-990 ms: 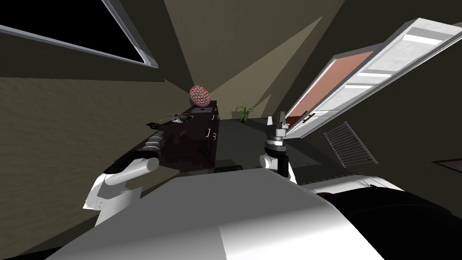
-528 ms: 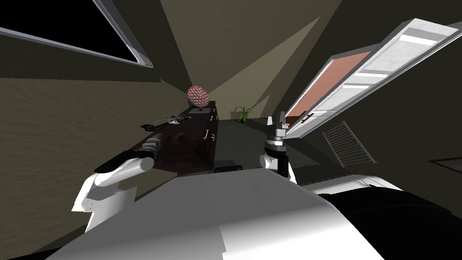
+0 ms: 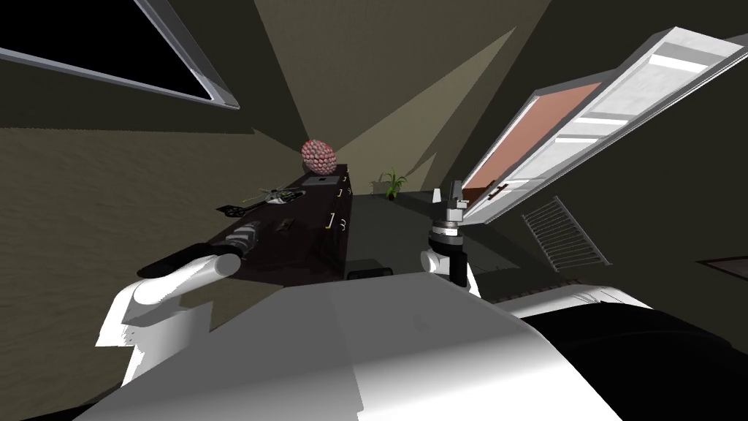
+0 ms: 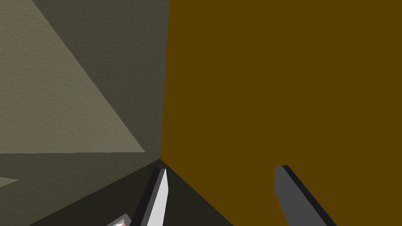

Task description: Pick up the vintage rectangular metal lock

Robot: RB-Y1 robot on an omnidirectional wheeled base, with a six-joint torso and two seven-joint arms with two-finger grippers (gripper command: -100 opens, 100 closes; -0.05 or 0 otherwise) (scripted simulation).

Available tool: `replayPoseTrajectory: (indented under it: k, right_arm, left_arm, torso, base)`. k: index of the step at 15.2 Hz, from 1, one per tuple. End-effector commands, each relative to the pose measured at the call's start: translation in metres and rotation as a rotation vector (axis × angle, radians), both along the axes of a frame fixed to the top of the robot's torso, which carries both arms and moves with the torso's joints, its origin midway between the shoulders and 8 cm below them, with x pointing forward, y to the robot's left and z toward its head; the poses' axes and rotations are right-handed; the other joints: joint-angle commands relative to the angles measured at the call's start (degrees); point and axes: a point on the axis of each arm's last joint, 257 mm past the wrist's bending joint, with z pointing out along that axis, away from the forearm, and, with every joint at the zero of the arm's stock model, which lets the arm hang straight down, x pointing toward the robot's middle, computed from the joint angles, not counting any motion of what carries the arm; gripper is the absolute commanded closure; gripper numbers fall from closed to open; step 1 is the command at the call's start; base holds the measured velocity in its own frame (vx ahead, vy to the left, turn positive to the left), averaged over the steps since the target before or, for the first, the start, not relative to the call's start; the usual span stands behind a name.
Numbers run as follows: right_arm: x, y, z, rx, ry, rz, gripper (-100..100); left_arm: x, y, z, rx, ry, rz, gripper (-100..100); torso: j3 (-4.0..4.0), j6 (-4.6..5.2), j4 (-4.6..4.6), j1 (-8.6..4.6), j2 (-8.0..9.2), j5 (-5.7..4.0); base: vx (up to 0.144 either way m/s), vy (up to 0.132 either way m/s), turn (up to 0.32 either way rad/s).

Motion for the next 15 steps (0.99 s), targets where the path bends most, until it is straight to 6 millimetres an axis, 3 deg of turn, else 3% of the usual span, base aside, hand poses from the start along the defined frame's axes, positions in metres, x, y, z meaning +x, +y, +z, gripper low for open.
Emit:
replayPoseTrajectory:
  k: [1,2,15]
  right_arm:
    - [0.0,0.0,0.0,0.0,0.0,0.0,0]
    - [0.0,0.0,0.0,0.0,0.0,0.0,0]
    - [0.0,0.0,0.0,0.0,0.0,0.0,0]
  left_arm:
    - [-0.003,0.001,-0.007,-0.012,0.027,0.005,-100]
    - [-0.008,0.011,-0.007,-0.014,0.053,0.016,-100]
    - [-0.042,0.028,-0.039,-0.096,0.248,0.056,-100]
  torso:
    - [0.0,0.0,0.0,0.0,0.0,0.0]
    - [0.03,0.0,0.01,0.03,0.06,0.01]
    - [0.0,0.0,0.0,0.12,-0.02,0.02]
  base:
    - [0.046,-0.011,-0.001]
    - [0.084,-0.01,-0.028]
    - [0.08,-0.002,-0.016]
